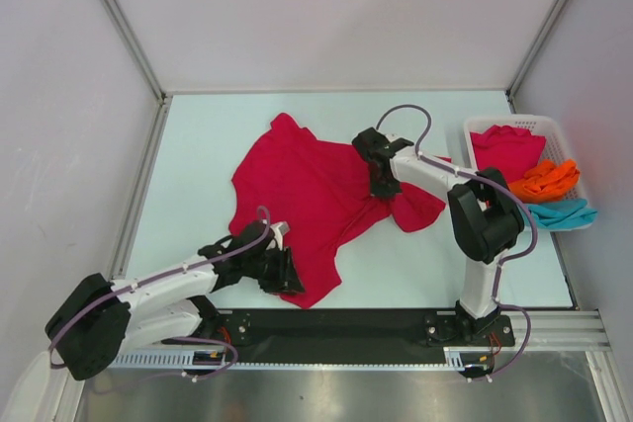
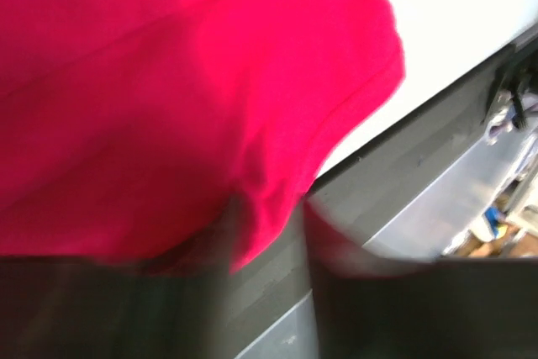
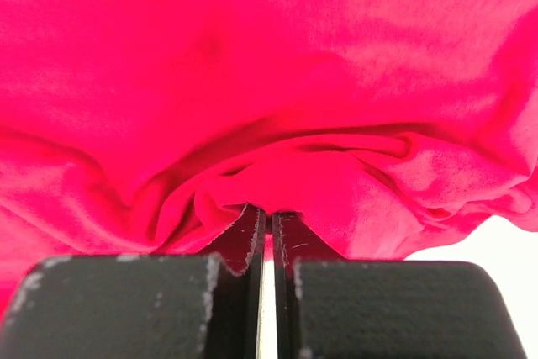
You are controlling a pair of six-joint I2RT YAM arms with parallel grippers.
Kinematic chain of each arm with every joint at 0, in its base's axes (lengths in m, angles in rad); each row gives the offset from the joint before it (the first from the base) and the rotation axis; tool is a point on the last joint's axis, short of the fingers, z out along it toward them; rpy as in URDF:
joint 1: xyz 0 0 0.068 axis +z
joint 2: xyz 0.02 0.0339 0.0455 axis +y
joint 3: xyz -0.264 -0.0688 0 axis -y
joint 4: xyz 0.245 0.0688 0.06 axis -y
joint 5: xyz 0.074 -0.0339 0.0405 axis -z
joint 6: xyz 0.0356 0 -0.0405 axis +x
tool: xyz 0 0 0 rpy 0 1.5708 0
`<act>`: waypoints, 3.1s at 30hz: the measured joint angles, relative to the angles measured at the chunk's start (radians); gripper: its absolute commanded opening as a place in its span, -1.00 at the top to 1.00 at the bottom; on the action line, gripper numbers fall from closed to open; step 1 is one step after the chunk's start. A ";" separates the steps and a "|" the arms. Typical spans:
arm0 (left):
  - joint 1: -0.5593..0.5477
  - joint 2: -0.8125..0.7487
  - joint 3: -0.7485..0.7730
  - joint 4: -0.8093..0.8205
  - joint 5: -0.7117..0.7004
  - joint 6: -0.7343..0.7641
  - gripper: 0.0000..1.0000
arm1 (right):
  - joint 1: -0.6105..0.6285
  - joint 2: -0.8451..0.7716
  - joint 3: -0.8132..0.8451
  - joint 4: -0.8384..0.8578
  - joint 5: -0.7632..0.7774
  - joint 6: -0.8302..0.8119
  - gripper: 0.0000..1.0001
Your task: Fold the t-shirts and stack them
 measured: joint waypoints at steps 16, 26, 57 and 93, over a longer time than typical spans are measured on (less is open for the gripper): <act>-0.027 0.084 0.146 -0.082 -0.085 0.029 0.70 | -0.028 -0.071 -0.010 -0.015 0.003 -0.009 1.00; -0.028 -0.051 0.175 -0.185 -0.164 0.043 -0.89 | -0.039 -0.132 -0.081 -0.010 0.002 -0.011 1.00; -0.157 -0.060 0.022 -0.146 -0.191 -0.107 0.25 | -0.021 -0.128 -0.092 -0.003 -0.013 -0.011 1.00; 0.711 0.936 1.999 -0.669 -0.093 0.372 1.00 | -0.351 0.387 1.272 -0.251 -0.060 -0.225 1.00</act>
